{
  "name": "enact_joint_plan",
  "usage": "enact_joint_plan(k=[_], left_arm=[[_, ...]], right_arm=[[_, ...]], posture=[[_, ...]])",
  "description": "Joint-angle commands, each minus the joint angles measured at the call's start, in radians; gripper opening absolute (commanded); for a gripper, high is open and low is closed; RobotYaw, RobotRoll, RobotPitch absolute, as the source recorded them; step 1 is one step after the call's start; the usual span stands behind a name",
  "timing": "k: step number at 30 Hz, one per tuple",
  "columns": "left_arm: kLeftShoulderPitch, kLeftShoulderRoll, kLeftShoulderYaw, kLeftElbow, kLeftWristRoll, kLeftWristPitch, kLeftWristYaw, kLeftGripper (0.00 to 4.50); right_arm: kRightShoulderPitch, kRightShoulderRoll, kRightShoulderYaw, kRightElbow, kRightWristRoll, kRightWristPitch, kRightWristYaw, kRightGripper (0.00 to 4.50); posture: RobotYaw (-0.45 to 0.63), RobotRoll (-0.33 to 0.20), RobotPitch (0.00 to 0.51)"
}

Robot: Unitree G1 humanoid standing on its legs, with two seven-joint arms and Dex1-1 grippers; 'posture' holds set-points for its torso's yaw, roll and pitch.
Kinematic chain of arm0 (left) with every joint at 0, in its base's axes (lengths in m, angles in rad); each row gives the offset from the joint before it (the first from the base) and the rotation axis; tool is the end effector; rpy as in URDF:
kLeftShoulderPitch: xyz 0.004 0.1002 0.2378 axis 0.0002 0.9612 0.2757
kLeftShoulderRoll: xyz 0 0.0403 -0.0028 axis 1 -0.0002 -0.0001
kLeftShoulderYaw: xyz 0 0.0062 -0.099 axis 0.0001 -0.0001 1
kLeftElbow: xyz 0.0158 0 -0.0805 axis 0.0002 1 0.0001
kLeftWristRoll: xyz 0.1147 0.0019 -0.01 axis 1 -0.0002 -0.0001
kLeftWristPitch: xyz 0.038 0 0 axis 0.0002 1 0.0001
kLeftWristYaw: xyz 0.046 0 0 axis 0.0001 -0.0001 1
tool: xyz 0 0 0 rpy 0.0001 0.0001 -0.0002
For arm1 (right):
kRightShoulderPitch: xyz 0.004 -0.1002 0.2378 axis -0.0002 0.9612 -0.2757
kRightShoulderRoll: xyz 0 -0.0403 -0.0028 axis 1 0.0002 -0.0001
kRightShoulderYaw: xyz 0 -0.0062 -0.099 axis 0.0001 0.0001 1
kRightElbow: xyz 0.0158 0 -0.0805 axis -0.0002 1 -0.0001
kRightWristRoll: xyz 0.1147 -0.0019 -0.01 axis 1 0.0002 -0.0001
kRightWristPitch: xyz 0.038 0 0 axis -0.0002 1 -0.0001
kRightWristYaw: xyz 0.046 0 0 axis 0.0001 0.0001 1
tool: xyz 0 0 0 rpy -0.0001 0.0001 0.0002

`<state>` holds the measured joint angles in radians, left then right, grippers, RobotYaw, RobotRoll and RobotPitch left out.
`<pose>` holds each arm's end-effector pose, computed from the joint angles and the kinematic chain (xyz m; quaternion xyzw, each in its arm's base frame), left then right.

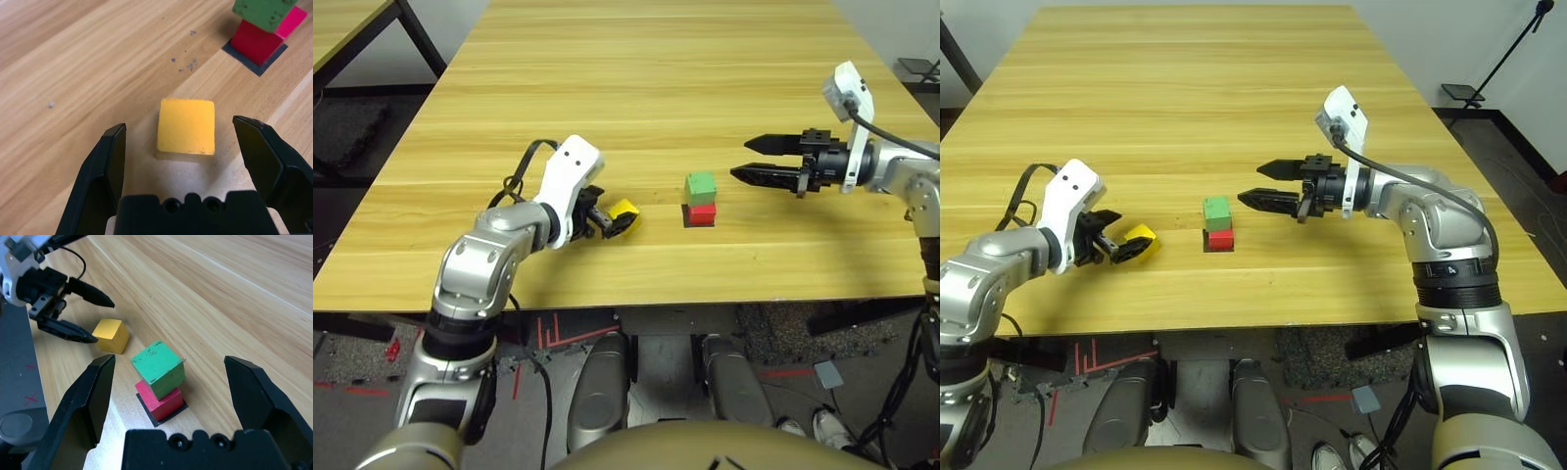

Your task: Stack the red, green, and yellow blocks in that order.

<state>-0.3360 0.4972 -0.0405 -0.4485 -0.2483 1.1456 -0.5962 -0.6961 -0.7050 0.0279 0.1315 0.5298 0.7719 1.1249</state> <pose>0.2390 0.1836 0.1674 0.1042 0.2375 -0.3200 0.9112 0.3065 -0.2368 0.2158 -0.0196 0.1358 0.5337 0.8345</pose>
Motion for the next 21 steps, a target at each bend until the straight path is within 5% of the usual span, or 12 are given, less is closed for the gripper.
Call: enact_joint_plan(k=[1, 10, 13, 18, 21], left_arm=[[0.023, -0.011, -0.031, 0.011, -0.006, -0.033, 0.024, 4.45], [0.051, 0.031, -0.129, 0.081, 0.029, -0.154, 0.015, 4.45], [0.052, 0.038, -0.144, 0.107, 0.031, -0.191, 0.013, 3.81], [-0.051, 0.05, -0.148, 0.162, 0.033, -0.273, -0.034, 2.11], [-0.142, 0.071, -0.153, 0.195, 0.026, -0.3, -0.086, 1.91]], right_arm=[[-0.016, -0.001, 0.011, 0.007, -0.013, -0.006, 0.011, 4.5], [-0.003, 0.007, -0.001, -0.009, -0.011, 0.003, -0.003, 4.5], [0.004, 0.007, -0.011, -0.017, -0.008, 0.008, -0.016, 4.5], [0.024, -0.001, -0.021, -0.032, -0.002, 0.009, -0.027, 4.5], [0.034, -0.004, -0.029, -0.044, 0.005, 0.014, -0.031, 4.5]], posture=[[0.3, -0.148, 0.094], [0.28, -0.146, 0.091], [0.27, -0.143, 0.095], [0.26, -0.135, 0.092], [0.25, -0.132, 0.089]])
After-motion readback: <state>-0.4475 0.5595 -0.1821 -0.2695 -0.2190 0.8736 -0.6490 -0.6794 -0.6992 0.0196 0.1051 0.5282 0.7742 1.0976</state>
